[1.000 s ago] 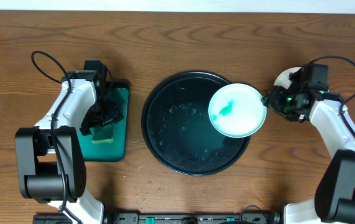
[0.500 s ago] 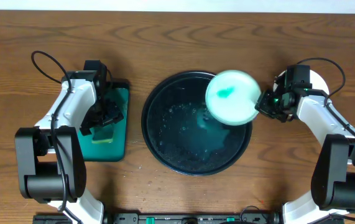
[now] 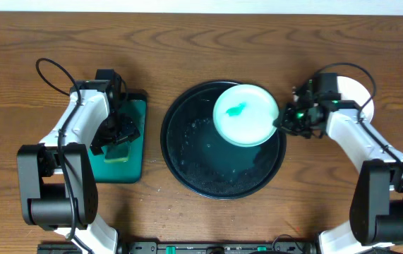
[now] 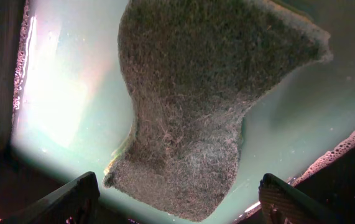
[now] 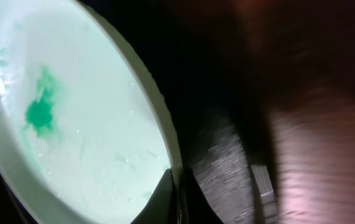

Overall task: Clean dirty plates on tray and stack at the side
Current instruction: 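Grip the remaining pale green plate rim and drag it to tray center, then grasp the sponge with left gripper and scrub the pale green plate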

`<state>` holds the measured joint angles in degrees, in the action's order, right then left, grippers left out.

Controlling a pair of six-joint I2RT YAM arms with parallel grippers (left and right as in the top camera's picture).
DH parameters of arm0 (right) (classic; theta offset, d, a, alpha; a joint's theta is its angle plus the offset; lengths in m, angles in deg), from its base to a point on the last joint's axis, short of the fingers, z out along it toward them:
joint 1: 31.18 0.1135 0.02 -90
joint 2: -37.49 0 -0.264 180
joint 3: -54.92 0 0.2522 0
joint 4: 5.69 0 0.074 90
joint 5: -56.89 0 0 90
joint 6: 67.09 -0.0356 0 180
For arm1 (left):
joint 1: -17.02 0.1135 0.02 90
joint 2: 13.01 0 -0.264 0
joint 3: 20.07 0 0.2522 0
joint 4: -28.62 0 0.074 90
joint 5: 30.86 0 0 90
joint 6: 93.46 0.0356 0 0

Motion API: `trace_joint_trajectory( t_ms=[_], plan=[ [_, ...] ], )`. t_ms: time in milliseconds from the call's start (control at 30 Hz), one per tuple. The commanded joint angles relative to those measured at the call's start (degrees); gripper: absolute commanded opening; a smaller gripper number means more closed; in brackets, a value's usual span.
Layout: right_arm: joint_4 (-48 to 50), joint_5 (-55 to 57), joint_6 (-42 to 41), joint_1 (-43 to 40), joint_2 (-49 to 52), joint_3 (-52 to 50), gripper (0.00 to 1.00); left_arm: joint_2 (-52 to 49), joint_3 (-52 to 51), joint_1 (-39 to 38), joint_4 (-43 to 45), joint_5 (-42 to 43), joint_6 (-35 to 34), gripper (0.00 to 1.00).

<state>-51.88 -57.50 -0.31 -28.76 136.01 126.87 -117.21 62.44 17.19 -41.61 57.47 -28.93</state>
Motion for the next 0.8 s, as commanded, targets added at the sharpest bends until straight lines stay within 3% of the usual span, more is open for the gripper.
trace_joint_trajectory(
  t_ms=[0, 333, 533, 767],
  plan=[
    [-2.4, 4.2, -0.1, 4.0, -1.4, -0.1, 0.01, -0.2, -0.2, 0.0, -0.3, -0.3, -0.3, 0.83],
    [-5.9, 10.0, -1.6, 9.4, -1.1, -0.1, 0.01, -0.2, -0.3, 0.0, 1.0, -0.3, 0.4, 0.82],
    [-6.0, 10.0, -1.6, 9.4, -1.0, -0.1, 0.01, -0.3, -0.3, 0.0, 3.4, -0.3, 2.8, 0.5],
    [-6.2, 10.0, -1.6, 9.4, -1.0, -0.1, 0.01, -0.5, -0.4, 0.1, 5.0, -0.3, 2.8, 0.48]
  ],
)
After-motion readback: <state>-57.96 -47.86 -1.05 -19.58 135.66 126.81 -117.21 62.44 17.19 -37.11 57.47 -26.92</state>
